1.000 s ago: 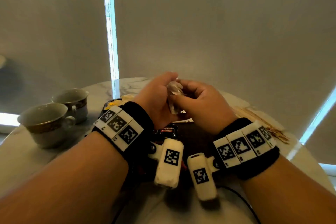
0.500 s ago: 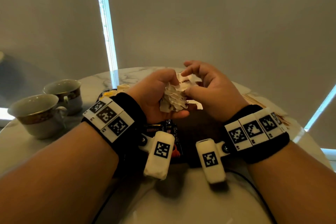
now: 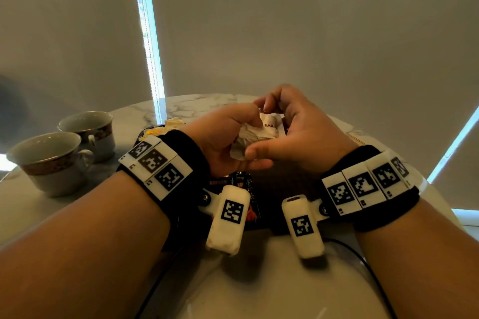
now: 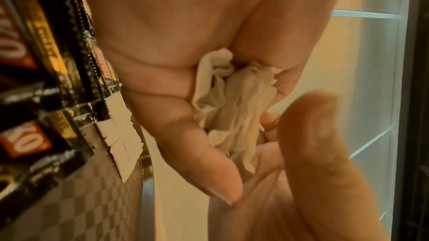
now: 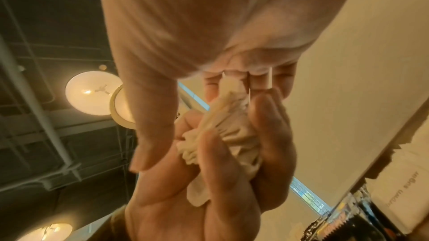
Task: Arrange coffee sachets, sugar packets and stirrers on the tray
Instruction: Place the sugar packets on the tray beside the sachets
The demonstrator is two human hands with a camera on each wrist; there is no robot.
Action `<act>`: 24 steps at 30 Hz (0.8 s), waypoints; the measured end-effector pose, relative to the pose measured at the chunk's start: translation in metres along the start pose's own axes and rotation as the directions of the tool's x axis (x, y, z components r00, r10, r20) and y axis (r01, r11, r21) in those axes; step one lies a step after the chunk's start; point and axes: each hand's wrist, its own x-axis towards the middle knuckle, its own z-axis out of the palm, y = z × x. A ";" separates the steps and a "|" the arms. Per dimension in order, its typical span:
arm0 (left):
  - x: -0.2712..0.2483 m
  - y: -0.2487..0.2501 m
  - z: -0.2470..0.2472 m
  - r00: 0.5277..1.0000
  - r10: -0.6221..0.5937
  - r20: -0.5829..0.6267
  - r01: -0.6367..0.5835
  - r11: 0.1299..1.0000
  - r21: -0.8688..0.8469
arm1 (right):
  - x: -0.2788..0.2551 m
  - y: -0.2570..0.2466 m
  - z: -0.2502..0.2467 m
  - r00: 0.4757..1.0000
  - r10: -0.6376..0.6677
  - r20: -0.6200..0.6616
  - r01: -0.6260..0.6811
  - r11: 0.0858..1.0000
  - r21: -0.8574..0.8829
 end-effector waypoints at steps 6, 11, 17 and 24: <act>-0.003 0.001 0.006 0.999 0.010 0.053 -0.007 0.998 -0.067 | 0.003 0.004 0.005 0.999 0.023 0.035 -0.026 0.997 0.073; -0.005 0.004 0.005 0.999 0.030 0.016 -0.028 0.994 -0.109 | 0.003 0.005 0.005 0.998 0.021 0.055 -0.035 0.968 0.248; -0.004 0.005 0.000 0.999 -0.029 -0.012 0.028 0.995 -0.091 | 0.001 0.004 0.000 0.989 0.071 0.132 -0.098 0.973 0.208; -0.004 0.006 0.003 0.999 -0.047 -0.024 0.046 0.998 -0.036 | 0.004 0.006 0.003 0.992 0.079 0.097 -0.101 0.963 0.248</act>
